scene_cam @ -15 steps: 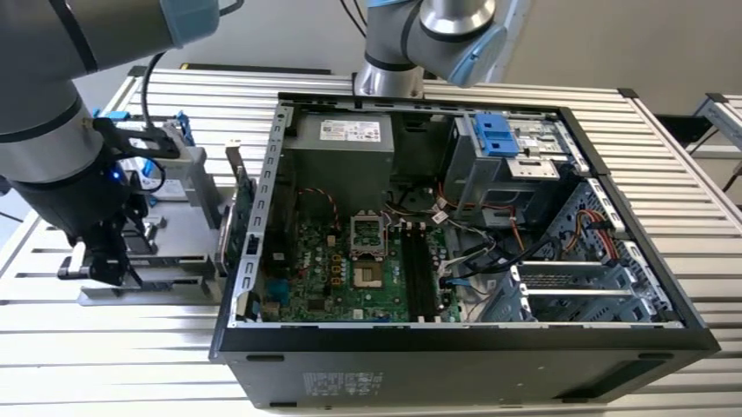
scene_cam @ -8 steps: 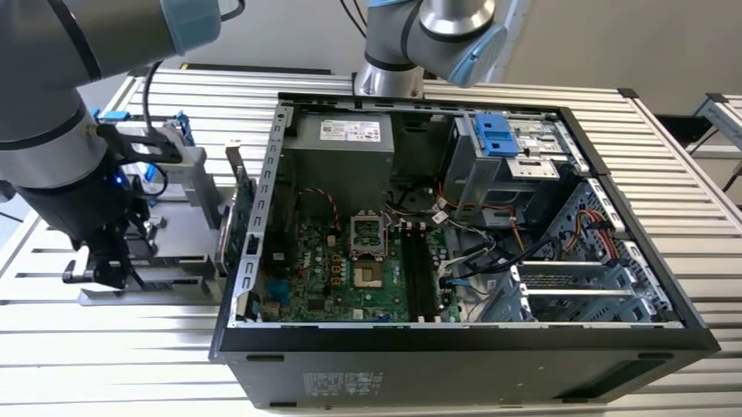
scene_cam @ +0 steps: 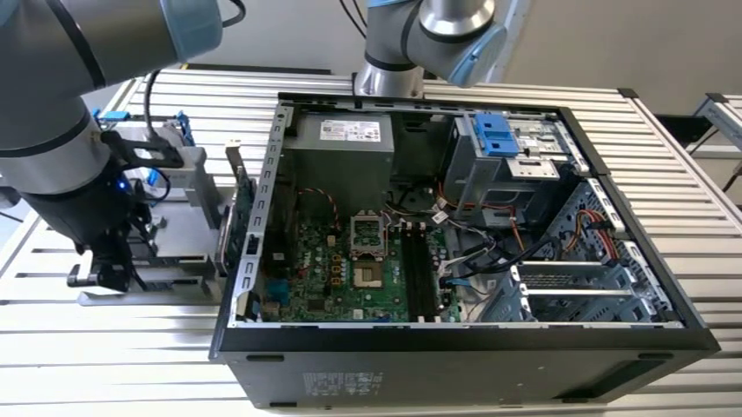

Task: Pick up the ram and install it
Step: 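Pick up the ram and move it above insertion slot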

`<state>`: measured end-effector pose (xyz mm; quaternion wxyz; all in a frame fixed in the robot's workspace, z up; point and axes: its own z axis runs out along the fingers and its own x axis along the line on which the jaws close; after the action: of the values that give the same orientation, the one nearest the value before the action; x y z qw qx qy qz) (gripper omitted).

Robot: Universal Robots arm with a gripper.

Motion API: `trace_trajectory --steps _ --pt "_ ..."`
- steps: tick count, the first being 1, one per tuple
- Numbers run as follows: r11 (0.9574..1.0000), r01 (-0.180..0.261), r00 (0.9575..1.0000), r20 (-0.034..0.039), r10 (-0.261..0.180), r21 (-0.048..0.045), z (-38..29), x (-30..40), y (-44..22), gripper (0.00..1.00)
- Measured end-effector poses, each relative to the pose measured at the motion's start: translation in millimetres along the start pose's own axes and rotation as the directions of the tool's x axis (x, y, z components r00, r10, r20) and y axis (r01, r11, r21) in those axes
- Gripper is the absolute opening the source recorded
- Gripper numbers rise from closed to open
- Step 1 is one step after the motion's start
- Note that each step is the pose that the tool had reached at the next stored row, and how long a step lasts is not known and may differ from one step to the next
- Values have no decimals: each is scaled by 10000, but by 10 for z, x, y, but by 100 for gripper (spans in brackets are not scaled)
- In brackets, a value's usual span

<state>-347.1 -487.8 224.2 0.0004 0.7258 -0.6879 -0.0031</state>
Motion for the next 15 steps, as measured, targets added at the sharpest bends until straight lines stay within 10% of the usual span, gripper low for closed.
trace_trajectory --steps 15 --pt "10000 27 10000 -2 -27 22 182 0 3 100"
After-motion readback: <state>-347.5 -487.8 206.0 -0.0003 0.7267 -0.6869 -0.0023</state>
